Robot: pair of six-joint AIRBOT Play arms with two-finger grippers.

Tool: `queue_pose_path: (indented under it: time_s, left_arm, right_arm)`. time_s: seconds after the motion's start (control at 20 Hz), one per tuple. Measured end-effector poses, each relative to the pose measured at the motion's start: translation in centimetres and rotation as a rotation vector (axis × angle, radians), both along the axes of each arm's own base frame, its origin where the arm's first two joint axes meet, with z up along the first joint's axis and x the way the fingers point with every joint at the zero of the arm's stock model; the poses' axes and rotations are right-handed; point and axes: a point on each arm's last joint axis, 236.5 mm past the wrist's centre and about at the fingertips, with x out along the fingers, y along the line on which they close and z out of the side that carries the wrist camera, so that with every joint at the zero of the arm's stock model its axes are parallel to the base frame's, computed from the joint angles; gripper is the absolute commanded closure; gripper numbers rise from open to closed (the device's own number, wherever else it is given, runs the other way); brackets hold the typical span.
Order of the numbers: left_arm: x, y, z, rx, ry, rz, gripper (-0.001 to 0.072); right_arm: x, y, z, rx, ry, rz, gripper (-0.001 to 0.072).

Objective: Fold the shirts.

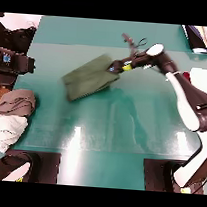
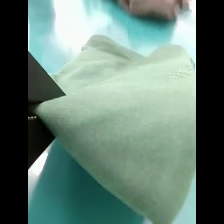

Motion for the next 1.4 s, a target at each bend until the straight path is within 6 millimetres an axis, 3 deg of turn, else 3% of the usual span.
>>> queue_pose_path:
  time_s: [0.15,0.25,0.45,0.55,0.75,0.85,0.95,1.4]
  left_arm:
    - [-0.2,0.0,-0.1,0.002,0.009,-0.001,0.0679]
    - [-0.3,-0.1,-0.2,-0.003,0.013,-0.004,0.0679]
    - [-0.4,-0.3,-0.2,-0.011,0.017,-0.009,0.0679]
    - [-0.4,-0.4,-0.2,-0.016,0.019,-0.011,0.068]
    - [-0.6,-1.1,-0.2,-0.041,0.028,-0.024,0.0679]
    - [-0.7,-1.3,-0.1,-0.05,0.029,-0.028,0.0679]
    - [-0.8,-1.5,-0.1,-0.059,0.032,-0.029,0.0679]
    - [-0.8,-1.7,-0.1,-0.074,0.037,-0.024,0.0679]
  right_arm:
    - [2.7,-9.3,3.0,-0.124,-0.068,-0.154,0.0699]
    - [4.2,-16.7,5.5,-0.197,-0.12,-0.299,0.07]
    - [5.3,-31.1,10.4,-0.279,-0.225,-0.609,0.07]
    - [4.9,-37.2,11.7,-0.309,-0.255,-0.735,0.07]
    - [3.4,-45.9,13.1,-0.34,-0.282,-0.92,0.07]
    - [2.5,-48.7,13.5,-0.344,-0.282,-0.984,0.07]
    - [2.0,-50.1,13.9,-0.346,-0.285,-1.018,0.07]
    - [-0.8,-52.1,19.0,-0.391,-0.373,-1.123,0.0699]
